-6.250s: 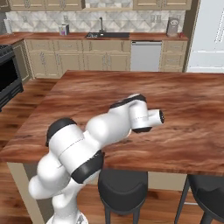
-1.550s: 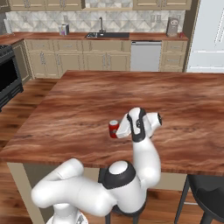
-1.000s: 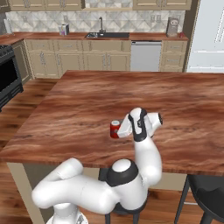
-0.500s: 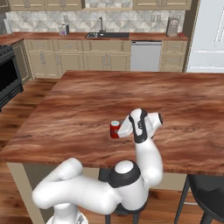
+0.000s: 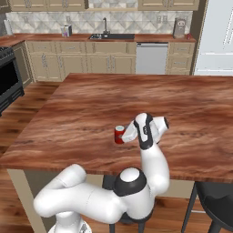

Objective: Four empty soda cans are scattered around the kitchen. Gather all the cans and cluster them next to the stove for recycling.

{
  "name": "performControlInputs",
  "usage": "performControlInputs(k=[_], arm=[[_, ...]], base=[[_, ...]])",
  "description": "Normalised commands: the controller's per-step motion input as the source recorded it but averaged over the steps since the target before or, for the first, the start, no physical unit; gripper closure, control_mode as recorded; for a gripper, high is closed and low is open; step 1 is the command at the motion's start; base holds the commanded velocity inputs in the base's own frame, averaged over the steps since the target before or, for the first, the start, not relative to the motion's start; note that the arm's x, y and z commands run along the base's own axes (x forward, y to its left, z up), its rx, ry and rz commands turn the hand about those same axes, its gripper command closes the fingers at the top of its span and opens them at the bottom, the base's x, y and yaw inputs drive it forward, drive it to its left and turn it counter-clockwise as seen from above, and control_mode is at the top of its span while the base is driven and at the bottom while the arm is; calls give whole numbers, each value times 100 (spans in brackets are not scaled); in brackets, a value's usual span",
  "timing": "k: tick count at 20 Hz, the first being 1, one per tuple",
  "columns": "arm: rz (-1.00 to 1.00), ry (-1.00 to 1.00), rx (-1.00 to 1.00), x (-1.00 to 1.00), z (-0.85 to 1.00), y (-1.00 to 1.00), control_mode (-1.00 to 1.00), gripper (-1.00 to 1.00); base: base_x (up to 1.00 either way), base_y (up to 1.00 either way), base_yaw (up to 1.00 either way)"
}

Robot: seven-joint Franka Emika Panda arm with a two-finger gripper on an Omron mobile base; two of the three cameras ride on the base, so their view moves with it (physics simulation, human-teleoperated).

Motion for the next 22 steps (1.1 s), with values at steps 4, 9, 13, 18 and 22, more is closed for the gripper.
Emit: performControlInputs(k=[4,9,13,18,22], arm=[[0,1,0,-6,0,8,-100,-100],[0,1,0,-5,0,9,-100,-100],[0,1,0,-3,0,10,-100,-100],[0,1,0,-3,0,12,-100,-100],[0,1,0,-2,0,11,-100,-100]], base=[[0,0,0],[0,0,0],[0,0,0],[0,0,0],[0,0,0]])
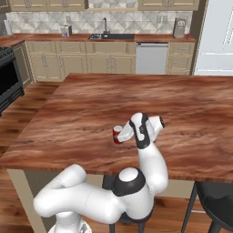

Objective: Four empty soda cans are scattered around the kitchen. Gather all the cans and cluster them next to the stove for recycling.

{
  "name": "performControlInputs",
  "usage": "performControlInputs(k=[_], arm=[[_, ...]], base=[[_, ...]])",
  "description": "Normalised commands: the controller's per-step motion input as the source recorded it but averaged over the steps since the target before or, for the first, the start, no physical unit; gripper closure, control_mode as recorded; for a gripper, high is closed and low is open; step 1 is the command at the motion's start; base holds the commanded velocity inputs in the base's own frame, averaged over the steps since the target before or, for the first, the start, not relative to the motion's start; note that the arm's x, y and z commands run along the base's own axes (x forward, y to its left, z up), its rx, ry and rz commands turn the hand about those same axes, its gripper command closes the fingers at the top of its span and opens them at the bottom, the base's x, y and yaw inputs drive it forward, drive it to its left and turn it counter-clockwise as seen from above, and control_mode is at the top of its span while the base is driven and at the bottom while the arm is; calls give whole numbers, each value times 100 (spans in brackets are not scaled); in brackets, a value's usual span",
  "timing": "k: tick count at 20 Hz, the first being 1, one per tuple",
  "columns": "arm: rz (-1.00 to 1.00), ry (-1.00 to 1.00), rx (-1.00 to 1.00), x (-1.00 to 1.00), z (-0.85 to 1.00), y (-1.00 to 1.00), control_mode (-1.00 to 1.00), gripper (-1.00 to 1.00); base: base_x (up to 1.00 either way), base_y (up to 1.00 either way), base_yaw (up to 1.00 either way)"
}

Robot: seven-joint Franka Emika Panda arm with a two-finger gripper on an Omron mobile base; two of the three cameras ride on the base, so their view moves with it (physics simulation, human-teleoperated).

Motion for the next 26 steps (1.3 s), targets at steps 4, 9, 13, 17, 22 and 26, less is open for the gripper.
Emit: performControlInputs(k=[4,9,13,17,22,26], arm=[[0,1,0,0,-1,11,-100,-100],[0,2,0,0,-8,14,-100,-100],[0,1,0,0,-11,18,-100,100],[0,0,0,0,-3,9,-100,100],[0,0,0,0,0,0,-100,100],[1,0,0,-3,3,0,-100,100]], base=[[0,0,0],[0,0,0],[0,0,0],[0,0,0],[0,0,0],[0,0,0]])
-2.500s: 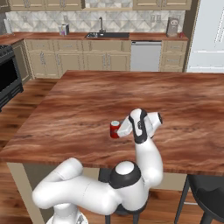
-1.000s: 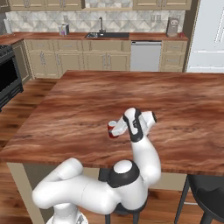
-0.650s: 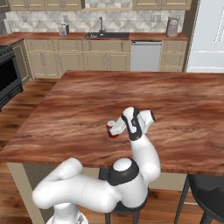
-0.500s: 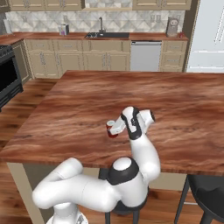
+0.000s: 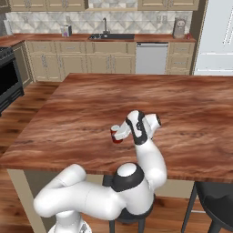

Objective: Four empty soda cans are scattered around the kitchen. Gather all the cans and cluster them next to the stove for recycling.

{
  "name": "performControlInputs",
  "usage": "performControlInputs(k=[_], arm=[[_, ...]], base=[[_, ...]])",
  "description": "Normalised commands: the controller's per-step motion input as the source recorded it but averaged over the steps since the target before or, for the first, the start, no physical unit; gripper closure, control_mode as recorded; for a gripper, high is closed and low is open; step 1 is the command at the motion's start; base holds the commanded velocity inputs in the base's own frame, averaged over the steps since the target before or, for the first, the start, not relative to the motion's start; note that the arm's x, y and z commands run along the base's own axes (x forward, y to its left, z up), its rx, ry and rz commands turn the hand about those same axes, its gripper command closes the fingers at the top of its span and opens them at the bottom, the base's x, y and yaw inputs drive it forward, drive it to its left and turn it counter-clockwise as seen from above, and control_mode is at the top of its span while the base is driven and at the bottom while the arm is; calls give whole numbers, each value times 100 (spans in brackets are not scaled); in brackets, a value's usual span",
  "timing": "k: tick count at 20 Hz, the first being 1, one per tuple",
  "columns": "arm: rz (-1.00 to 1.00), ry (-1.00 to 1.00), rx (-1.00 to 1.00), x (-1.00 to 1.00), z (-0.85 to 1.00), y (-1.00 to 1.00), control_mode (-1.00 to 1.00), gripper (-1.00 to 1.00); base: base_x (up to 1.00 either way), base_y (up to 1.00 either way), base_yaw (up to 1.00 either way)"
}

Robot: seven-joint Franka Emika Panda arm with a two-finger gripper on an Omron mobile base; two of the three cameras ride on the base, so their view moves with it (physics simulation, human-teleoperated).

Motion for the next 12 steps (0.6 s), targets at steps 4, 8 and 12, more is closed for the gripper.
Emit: performControlInputs(k=[4,8,12], arm=[[6,0,0,-15,34,-2,-100,100],[6,-1,0,-21,52,-8,-100,100],[3,0,0,-24,65,-3,-100,100]], base=[[0,0,0],[0,0,0],[0,0,0]])
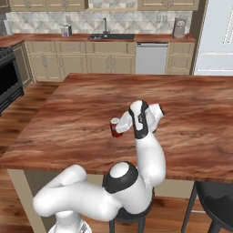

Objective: Four empty soda cans are scattered around the kitchen. Gather all the cans and cluster them next to the stove for recycling.

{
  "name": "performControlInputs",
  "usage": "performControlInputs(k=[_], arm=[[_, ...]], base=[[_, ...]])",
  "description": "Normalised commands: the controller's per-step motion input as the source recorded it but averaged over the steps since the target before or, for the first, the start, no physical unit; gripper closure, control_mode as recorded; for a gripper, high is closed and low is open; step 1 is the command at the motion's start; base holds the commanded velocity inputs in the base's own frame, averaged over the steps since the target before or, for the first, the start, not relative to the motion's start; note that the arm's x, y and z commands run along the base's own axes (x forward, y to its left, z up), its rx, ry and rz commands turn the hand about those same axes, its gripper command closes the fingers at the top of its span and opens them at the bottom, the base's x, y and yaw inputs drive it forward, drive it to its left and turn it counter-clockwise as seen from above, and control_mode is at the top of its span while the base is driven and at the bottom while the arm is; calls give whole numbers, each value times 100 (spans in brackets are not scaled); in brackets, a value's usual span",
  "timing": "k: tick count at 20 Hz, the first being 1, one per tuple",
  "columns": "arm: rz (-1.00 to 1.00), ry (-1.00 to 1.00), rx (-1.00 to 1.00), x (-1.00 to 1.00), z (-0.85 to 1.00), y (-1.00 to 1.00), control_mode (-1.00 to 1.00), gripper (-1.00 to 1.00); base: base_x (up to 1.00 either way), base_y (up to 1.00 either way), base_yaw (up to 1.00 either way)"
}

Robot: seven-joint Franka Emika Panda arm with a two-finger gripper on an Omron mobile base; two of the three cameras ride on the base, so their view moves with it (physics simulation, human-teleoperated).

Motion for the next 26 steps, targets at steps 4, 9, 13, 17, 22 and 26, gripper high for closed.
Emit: performControlInputs(k=[4,9,13,17,22,26], arm=[[2,0,0,-27,74,0,-100,100],[0,-2,0,-38,67,-2,-100,100],[0,-5,0,-47,60,-5,-100,100],[0,-6,0,-52,50,-6,-100,100],[0,-7,0,-61,41,-3,-100,100],[0,-6,0,-67,37,0,-100,100]], base=[[0,0,0],[0,0,0],[0,0,0],[0,0,0],[0,0,0],[0,0,0]])
